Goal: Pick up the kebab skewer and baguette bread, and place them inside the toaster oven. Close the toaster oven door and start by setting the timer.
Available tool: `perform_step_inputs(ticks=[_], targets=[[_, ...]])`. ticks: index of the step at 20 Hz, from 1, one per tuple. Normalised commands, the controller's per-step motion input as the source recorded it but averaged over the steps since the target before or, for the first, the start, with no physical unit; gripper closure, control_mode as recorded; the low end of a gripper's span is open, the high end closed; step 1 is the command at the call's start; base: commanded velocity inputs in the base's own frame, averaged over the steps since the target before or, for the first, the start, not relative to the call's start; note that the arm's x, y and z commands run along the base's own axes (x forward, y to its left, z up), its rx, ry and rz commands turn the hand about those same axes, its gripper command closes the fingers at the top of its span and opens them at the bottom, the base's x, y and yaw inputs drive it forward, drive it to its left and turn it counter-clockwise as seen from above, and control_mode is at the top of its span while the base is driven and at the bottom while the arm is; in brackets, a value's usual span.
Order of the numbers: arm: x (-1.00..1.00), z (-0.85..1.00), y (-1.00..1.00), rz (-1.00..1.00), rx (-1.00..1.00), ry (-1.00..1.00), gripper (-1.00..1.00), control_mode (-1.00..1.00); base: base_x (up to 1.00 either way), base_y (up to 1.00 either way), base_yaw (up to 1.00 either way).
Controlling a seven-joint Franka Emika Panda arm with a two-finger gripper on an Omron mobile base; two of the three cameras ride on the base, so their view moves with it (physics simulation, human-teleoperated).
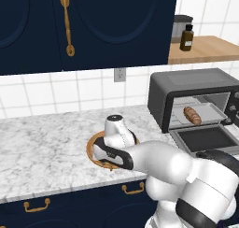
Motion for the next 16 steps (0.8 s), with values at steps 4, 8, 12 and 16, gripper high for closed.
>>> perform_step_inputs(ticks=[4,8,12,16], targets=[[0.48,-0.19,0.0,0.0,0.0,0.0,-1.0,-1.0,0.0,0.0,0.0],[0.28,-0.19,0.01,0.0,0.0,0.0,-1.0,-1.0,0.0,0.0,0.0],[0.05,-0.21,0.18,0.0,0.0,0.0,1.0,-1.0,0.0,0.0,0.0],[0.0,-0.22,0.09,0.0,0.0,0.0,1.0,-1.0,0.0,0.0,0.0]])
